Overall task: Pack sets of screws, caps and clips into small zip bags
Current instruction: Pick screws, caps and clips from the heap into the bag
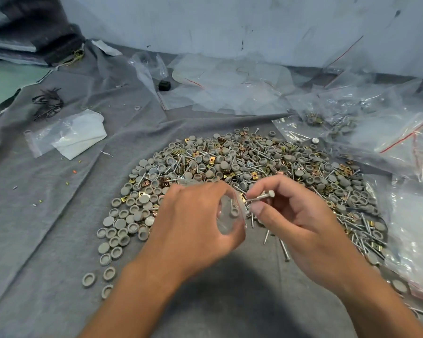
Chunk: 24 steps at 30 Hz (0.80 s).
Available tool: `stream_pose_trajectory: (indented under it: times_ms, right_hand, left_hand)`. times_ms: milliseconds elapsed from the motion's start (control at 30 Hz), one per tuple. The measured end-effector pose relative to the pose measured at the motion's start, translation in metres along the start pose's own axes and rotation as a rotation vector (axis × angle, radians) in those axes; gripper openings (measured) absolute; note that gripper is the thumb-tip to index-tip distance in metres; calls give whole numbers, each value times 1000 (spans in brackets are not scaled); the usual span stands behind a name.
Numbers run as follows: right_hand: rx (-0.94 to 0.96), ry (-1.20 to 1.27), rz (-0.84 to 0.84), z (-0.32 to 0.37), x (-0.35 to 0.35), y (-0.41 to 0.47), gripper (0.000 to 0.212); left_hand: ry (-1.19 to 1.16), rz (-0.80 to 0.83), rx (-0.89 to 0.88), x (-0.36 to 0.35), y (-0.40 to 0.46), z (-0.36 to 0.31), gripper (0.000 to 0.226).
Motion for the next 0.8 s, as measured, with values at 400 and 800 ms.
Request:
stream_pose_trajectory:
  times_ms: [400,800]
  right_hand:
    - [124,-301,-106,9,9,3,17]
    - [-516,-765,98,-76,50,-20,22]
  left_hand:
    - [1,21,27,-4,0,-1,24]
    - [-71,-15,63,0,-2,7,27]
Point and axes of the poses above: each hand's wrist, its own y-axis towards the middle knuckle, its own x-axis out of the back of the hand, z = x × y, the point moved 10 cm from there along y, towards the middle knuckle, and after that the axes turned 1 degree about y, right-handed, at the moved point
